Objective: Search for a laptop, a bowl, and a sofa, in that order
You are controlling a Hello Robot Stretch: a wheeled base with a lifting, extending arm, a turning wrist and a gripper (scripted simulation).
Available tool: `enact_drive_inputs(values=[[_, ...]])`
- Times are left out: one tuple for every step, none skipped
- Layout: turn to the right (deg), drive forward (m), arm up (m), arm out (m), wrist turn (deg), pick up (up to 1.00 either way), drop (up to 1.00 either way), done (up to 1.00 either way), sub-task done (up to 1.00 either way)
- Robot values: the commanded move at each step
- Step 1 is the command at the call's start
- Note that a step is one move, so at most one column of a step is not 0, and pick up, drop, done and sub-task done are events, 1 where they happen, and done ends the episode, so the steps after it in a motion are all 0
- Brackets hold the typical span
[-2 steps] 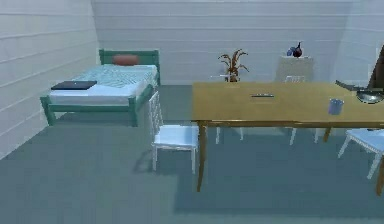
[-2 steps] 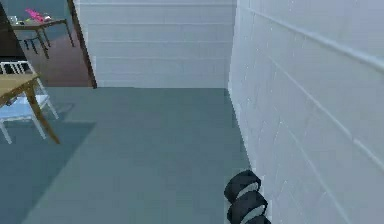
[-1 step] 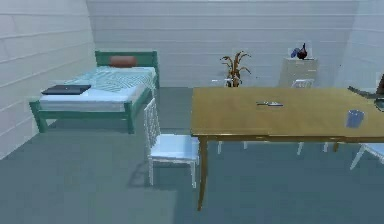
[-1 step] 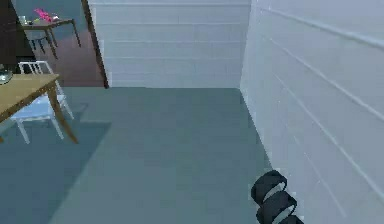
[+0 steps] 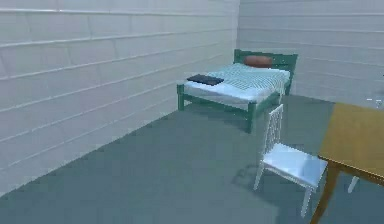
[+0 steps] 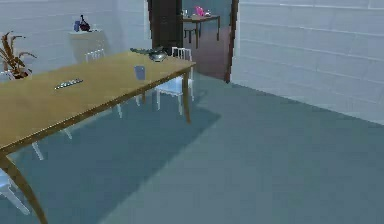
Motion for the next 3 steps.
enact_drive_inputs(values=[[0.0, 1.00, 0.00, 0.00, 0.0, 0.00, 0.00, 0.00, 0.00], [-6.0, 0.00, 0.00, 0.00, 0.0, 0.00, 0.00, 0.00, 0.00], [0.0, 0.65, 0.00, 0.00, 0.0, 0.00, 0.00, 0.00, 0.00]])
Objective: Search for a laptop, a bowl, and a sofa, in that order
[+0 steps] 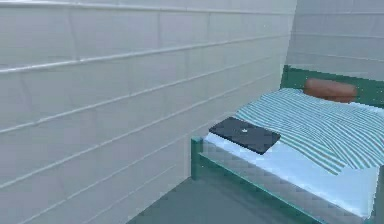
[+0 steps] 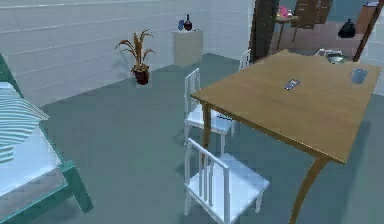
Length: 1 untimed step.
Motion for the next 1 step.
enact_drive_inputs(values=[[27.0, 0.00, 0.00, 0.00, 0.0, 0.00, 0.00, 0.00, 0.00]])
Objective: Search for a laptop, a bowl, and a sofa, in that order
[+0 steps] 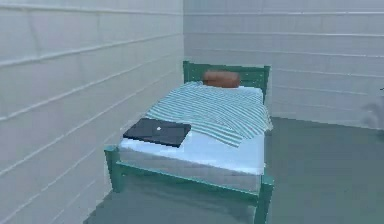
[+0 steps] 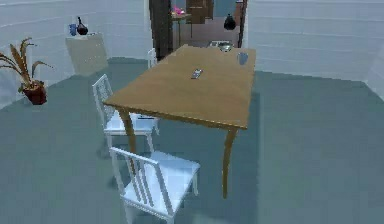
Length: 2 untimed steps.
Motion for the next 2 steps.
enact_drive_inputs(values=[[0.0, 0.65, 0.00, 0.00, 0.0, 0.00, 0.00, 0.00, 0.00], [24.0, 0.00, 0.00, 0.00, 0.0, 0.00, 0.00, 0.00, 0.00]])
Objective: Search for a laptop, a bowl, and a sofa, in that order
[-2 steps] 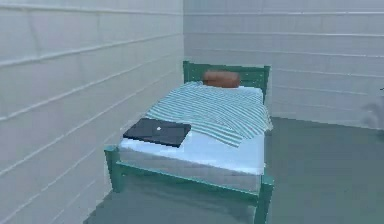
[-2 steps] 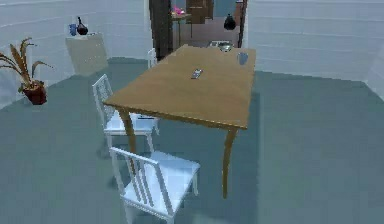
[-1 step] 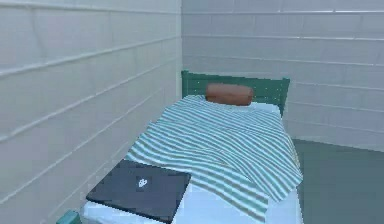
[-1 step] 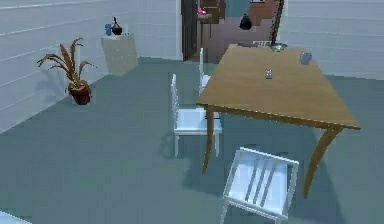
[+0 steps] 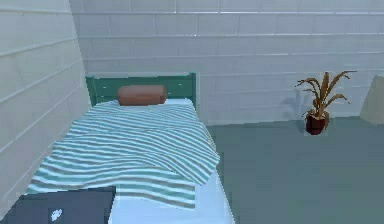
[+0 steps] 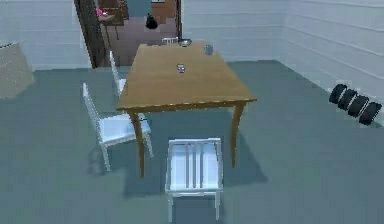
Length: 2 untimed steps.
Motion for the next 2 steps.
enact_drive_inputs(values=[[0.0, 0.05, 0.00, 0.00, 0.0, 0.00, 0.00, 0.00, 0.00], [-42.0, 0.00, 0.00, 0.00, 0.0, 0.00, 0.00, 0.00, 0.00]])
